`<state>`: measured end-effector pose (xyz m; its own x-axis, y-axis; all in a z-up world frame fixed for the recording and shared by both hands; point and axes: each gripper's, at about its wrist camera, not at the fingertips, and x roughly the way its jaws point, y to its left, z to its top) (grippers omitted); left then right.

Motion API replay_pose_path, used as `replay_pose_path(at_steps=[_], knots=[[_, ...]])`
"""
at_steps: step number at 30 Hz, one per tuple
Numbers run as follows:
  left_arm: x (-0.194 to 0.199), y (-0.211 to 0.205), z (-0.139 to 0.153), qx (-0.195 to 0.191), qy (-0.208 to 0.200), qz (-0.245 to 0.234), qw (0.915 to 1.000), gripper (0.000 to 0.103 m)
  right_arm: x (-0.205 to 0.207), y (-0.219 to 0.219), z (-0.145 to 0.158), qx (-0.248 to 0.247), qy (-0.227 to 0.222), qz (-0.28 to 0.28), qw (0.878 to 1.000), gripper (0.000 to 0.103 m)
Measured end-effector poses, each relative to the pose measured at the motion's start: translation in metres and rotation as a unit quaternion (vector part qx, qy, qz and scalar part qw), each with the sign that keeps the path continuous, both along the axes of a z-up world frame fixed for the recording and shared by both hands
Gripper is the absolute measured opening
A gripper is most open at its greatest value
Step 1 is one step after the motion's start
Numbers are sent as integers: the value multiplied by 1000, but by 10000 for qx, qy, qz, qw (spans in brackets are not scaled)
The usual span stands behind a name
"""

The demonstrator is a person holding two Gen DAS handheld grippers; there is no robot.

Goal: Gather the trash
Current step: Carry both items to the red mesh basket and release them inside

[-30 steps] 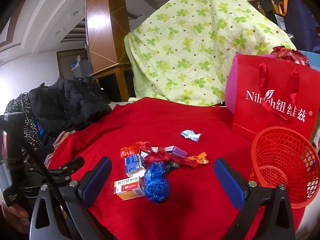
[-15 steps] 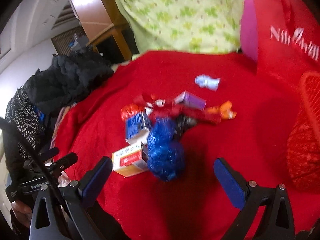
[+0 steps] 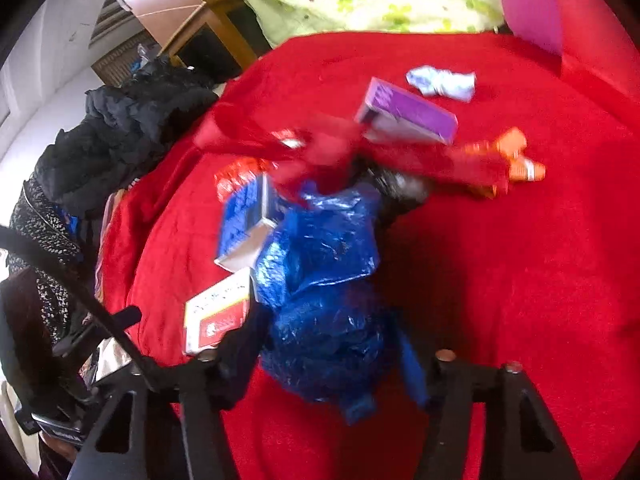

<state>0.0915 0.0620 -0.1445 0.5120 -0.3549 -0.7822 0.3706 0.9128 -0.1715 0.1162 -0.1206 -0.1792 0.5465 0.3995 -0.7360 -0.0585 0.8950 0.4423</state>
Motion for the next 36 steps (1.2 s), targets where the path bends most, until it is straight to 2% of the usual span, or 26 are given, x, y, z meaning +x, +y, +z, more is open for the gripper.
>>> replay_pose_path(at_steps=[3,5,11,13,15,20,24,33,36], knots=[[5,-7,-4,-10,31,-200,9998,97,-2,-11,-1,317,-33,-70,9995,58],[11,-13,-10,58,91,-336,9994,89,-6,-15,2,382,-90,-102,9992,58],[21,-33,-20,125,61,-688,9975,87,-26,-26,21,467,-374,-60,9982,58],[25,-40,-26,225,116,-765,9967,78,-33,-33,27,484,-500,-56,9976,58],[24,-44,-29,293,155,-811,9962,63,-38,-38,33,524,-612,-54,9967,58],[19,-47,-30,272,147,-724,9969,63,-51,-50,47,606,-941,-45,9937,58],[9,-55,-26,315,-22,-647,9974,61,-63,-57,61,610,-1267,-80,9900,58],[-26,-67,10,121,-411,-716,9965,61,-92,-85,85,586,-1851,-404,9801,58],[-36,-77,31,21,-578,-831,9949,61,-105,-97,94,488,-2096,-612,9747,58]])
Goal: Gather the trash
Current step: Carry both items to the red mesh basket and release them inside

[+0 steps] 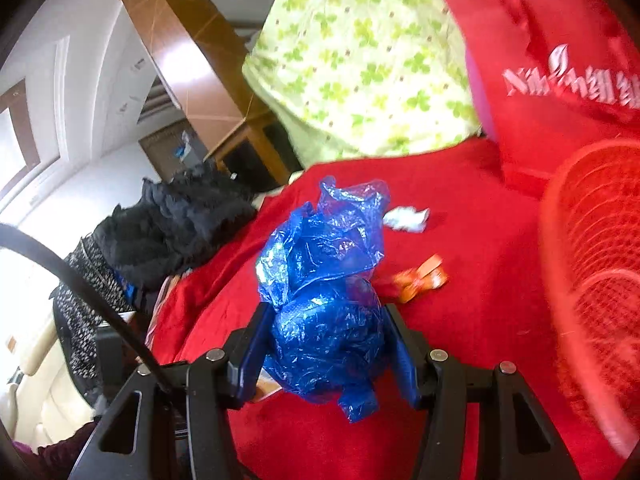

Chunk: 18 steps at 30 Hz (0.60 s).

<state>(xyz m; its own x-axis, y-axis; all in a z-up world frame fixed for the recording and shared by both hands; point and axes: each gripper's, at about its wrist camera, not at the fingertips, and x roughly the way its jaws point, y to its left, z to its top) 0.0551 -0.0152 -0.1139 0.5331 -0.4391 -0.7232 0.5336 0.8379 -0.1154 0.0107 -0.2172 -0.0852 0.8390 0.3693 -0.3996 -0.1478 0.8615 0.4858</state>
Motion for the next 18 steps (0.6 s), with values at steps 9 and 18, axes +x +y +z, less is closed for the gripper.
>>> replay_pose_path(at_steps=[9,18], knots=[[-22,-70,70,-348,-598,-636,9956,61,-53,-57,26,282,-839,-812,9928,58],[-26,-176,102,-464,-785,-1393,9860,62,-113,-159,21,1053,-1038,-2199,9642,60]])
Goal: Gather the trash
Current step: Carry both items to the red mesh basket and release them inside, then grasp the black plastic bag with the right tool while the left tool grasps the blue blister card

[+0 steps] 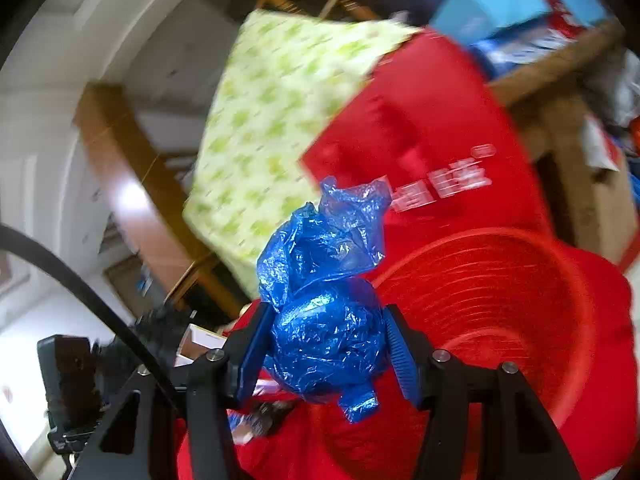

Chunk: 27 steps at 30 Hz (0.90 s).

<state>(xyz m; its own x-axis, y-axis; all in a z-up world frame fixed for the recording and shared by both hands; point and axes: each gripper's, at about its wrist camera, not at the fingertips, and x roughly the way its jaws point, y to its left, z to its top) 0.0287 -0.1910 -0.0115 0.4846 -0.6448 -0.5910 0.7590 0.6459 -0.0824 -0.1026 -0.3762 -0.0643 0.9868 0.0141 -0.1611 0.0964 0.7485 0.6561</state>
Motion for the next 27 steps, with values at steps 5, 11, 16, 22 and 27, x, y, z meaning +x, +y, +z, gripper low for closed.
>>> replay_pose_path(at_steps=[5,11,16,22,27], knots=[[-1,-56,2,173,30,-152,9997,63,-10,-31,-13,376,206,-410,9982,62],[0,-93,-21,533,181,-205,9982,66,-11,-57,-19,652,250,-603,9957,73],[-2,-70,-33,465,368,-156,9981,66,-10,-45,-15,504,147,-544,9971,73],[6,7,-51,380,646,395,9964,66,8,-2,6,-53,-140,-167,9997,73],[21,89,-59,267,790,1225,9890,66,27,51,26,-476,-558,487,9961,73]])
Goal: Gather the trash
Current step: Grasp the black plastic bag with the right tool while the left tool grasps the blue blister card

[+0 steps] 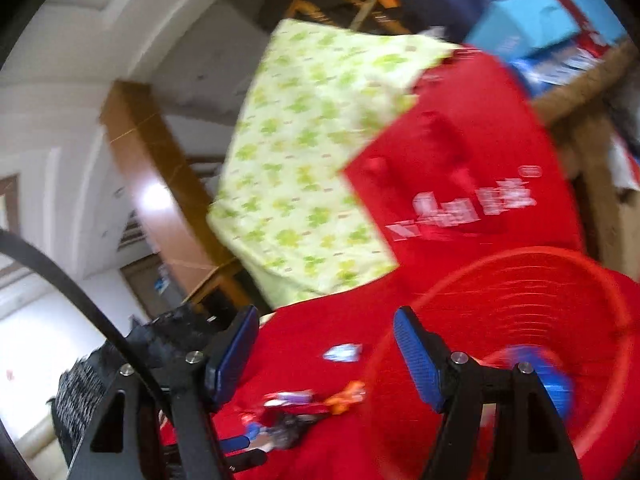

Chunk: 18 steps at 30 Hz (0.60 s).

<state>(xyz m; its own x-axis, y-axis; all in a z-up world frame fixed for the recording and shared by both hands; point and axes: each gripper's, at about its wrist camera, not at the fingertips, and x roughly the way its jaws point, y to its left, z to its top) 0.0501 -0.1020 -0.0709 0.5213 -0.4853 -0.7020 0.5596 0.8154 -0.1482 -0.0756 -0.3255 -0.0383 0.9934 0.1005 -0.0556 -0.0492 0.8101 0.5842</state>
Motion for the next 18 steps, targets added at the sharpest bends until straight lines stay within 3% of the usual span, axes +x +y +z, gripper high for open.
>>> replay_pose_path(at_steps=[3,7,13,18], knots=[[11,58,-5,-34,33,655,9978,66,19,36,5,-250,-42,452,9987,75],[21,110,-17,79,57,1288,9916,67,57,81,0,-562,323,952,9933,76],[37,145,-47,50,434,1713,9843,67,116,123,-34,-624,1301,1405,9795,76],[52,149,-62,-9,695,1851,9803,67,152,126,-66,-218,1935,1504,9693,76]])
